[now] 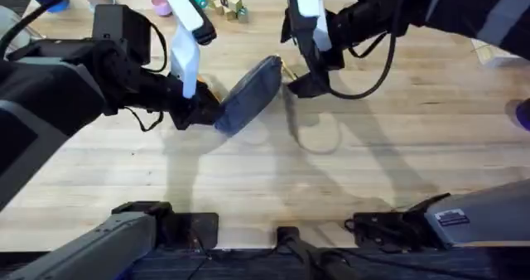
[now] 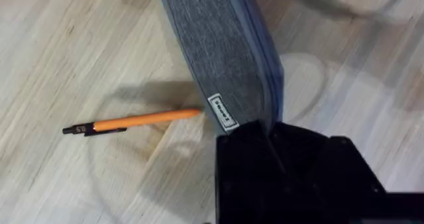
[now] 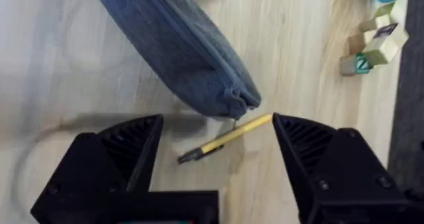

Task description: Unzip the bag, pick up the pens from the table one at a time and place them inside, then zip the bag closed.

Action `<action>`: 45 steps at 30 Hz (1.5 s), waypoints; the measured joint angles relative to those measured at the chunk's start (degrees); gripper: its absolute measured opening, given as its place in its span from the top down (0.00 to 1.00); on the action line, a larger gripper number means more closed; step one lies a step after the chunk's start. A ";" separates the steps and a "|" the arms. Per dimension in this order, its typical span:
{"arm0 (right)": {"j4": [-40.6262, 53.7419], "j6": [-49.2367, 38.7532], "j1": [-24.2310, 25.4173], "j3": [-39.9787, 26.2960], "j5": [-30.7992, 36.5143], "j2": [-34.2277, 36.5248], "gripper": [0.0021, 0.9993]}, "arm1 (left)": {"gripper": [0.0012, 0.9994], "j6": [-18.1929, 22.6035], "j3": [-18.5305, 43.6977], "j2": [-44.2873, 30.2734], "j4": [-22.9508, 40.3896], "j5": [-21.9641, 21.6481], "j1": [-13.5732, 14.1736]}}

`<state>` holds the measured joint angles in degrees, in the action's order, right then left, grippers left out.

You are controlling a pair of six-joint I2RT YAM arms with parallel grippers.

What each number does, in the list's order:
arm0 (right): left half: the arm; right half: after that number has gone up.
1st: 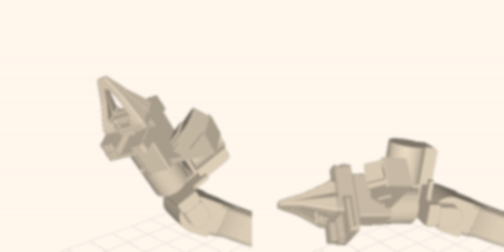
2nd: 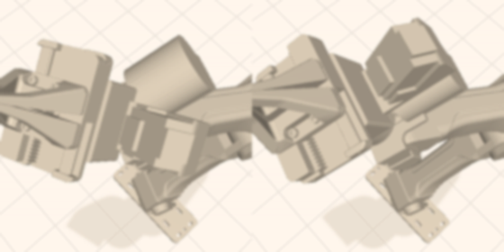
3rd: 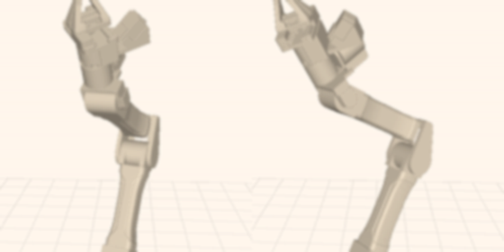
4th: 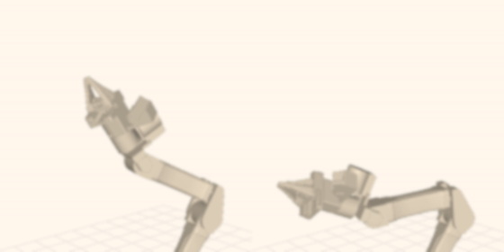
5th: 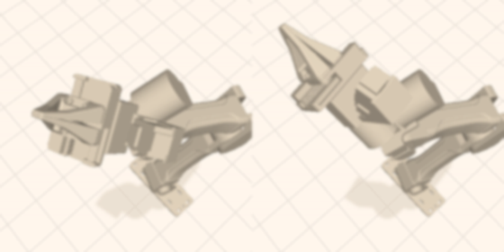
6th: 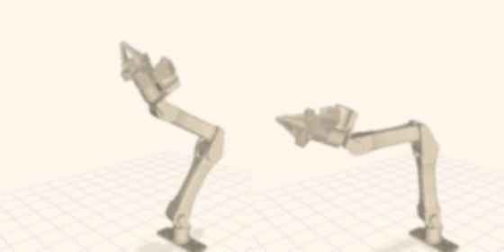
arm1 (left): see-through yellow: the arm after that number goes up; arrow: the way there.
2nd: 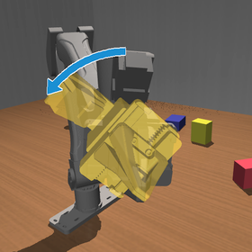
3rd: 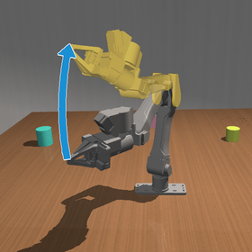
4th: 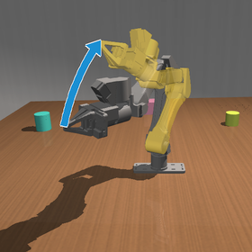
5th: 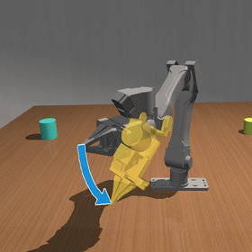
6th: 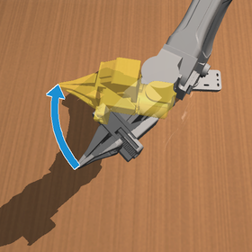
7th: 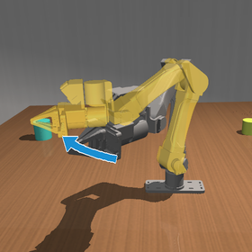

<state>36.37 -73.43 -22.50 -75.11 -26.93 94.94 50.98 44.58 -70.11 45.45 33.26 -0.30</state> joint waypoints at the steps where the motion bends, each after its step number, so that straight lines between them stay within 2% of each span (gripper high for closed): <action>1: -0.44 -0.29 -0.02 0.00 -0.09 0.07 0.00 | 0.96 0.00 0.00 0.00 0.00 0.00 0.00; 13: -4.61 -1.96 -0.28 0.00 -1.01 3.89 0.01 | 0.96 0.00 0.00 0.00 0.00 0.00 0.00; 23: -7.20 -2.27 -0.79 0.00 -1.43 5.18 0.17 | 0.96 0.00 0.00 0.00 0.00 0.00 0.00; 26: -7.27 -2.36 -0.85 0.00 -1.41 6.04 0.28 | 0.96 0.00 0.00 0.01 0.00 0.00 0.00; 29: -7.28 -2.53 -0.85 0.00 -1.41 6.54 0.45 | 0.96 0.00 0.00 0.00 0.00 0.00 0.00; 30: -7.36 -2.83 -0.85 0.00 -1.43 6.58 0.69 | 0.96 0.00 0.00 0.00 0.00 0.00 0.00; 33: -7.42 -2.78 -0.85 0.00 -1.43 6.58 0.93 | 0.96 0.00 0.00 0.00 0.00 0.00 0.00; 35: -7.40 -2.89 -0.85 0.00 -1.43 6.58 0.97 | 0.96 0.00 0.00 0.00 0.00 0.00 0.00; 45: -7.40 -2.88 -0.85 0.00 -1.43 6.56 0.97 | 0.96 0.00 0.00 0.00 0.00 0.00 0.00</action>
<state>28.97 -76.31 -23.35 -75.11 -28.36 101.49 50.98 44.58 -70.11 45.45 33.26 -0.30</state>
